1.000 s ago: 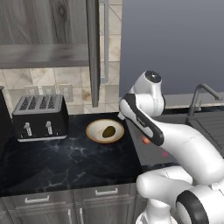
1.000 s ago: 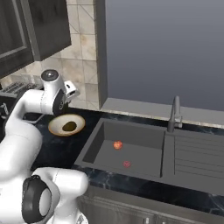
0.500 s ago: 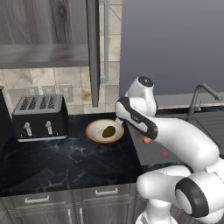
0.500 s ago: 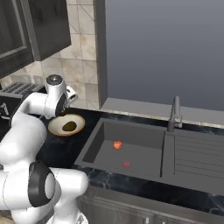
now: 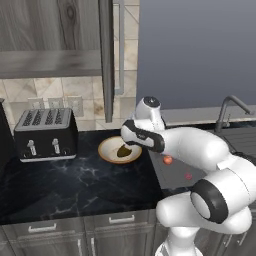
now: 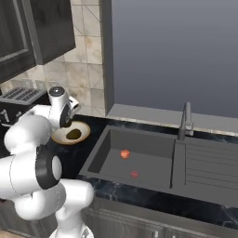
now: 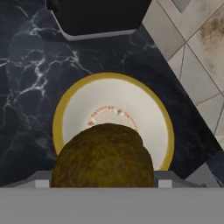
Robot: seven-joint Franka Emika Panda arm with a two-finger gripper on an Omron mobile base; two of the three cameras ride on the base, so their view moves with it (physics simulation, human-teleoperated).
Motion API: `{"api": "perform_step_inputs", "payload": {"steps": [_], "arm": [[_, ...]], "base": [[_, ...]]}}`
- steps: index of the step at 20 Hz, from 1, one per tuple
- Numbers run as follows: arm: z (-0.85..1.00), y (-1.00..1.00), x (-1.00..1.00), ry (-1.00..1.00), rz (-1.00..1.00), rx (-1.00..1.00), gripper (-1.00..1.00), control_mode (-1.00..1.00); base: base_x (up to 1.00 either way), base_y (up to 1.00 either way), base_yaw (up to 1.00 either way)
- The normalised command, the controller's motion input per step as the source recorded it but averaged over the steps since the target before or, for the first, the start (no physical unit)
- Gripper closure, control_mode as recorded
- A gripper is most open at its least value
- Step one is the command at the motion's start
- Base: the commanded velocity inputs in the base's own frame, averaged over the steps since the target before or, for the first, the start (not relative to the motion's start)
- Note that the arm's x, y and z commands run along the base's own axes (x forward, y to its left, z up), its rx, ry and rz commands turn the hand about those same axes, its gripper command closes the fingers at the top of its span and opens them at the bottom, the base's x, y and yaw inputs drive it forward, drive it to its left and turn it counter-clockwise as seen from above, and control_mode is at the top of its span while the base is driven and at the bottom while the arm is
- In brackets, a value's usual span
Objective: Pick the avocados from the cabinet and place them in one bowl. Pick the peach from the sink and place it in the other bowl.
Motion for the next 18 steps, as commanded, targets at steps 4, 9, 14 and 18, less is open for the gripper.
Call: {"api": "perform_step_inputs", "payload": {"steps": [4,9,14,18], "arm": [[-0.44,0.12,0.40,0.04,0.05,-0.07,1.00,-1.00],[-0.35,0.09,0.44,0.02,0.06,-0.06,1.00,-1.00],[-0.21,0.05,0.45,0.00,0.07,-0.01,1.00,-1.00],[-0.28,0.00,0.27,0.01,0.06,0.00,1.00,-1.00]], "base": [[0.00,0.00,0.00],[0.00,0.00,0.00],[0.00,0.00,0.00],[0.00,0.00,0.00]]}}
